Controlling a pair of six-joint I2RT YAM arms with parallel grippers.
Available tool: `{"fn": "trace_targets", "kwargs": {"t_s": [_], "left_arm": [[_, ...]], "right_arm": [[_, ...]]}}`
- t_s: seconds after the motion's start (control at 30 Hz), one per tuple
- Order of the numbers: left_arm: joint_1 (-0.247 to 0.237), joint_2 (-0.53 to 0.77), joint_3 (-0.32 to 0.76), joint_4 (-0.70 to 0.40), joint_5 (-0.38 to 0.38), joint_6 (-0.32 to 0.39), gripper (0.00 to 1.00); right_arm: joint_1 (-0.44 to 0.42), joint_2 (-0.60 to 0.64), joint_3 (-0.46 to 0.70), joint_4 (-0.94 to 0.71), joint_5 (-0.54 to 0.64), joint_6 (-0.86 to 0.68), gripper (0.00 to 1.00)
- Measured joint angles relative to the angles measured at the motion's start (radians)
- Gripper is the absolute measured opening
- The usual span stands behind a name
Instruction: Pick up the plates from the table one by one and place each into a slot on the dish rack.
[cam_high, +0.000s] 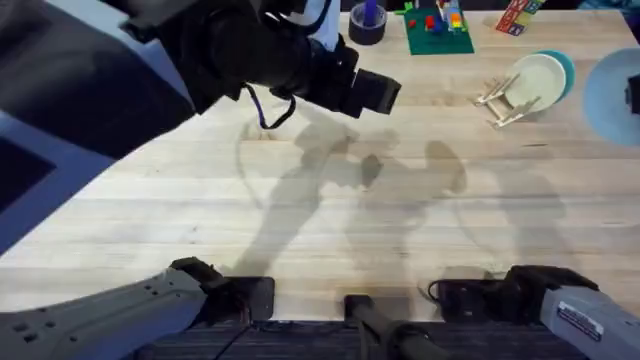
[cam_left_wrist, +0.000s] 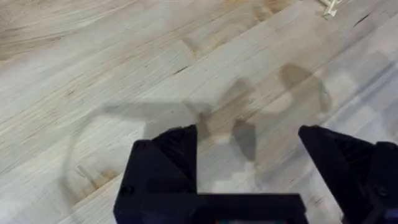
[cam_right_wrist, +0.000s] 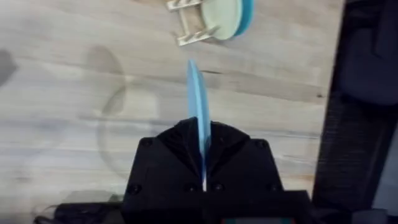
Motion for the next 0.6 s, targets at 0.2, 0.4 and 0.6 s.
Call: {"fn": "trace_targets", "kwargs": {"t_s": [0.2,0.4,0.6], "left_arm": [[0.000,0.000,0.000,0.000,0.000,0.000,0.995],[0.000,0.000,0.000,0.000,0.000,0.000,0.995],[0.000,0.000,0.000,0.000,0.000,0.000,0.995]], "right_arm": [[0.000,0.000,0.000,0.041,0.041,-0.059,0.031],[0.000,0.000,0.000,0.099,0.052,-0.116,0.031],[0.000,0.000,0.000,0.143,0.056,-0.154,0.031]]}}
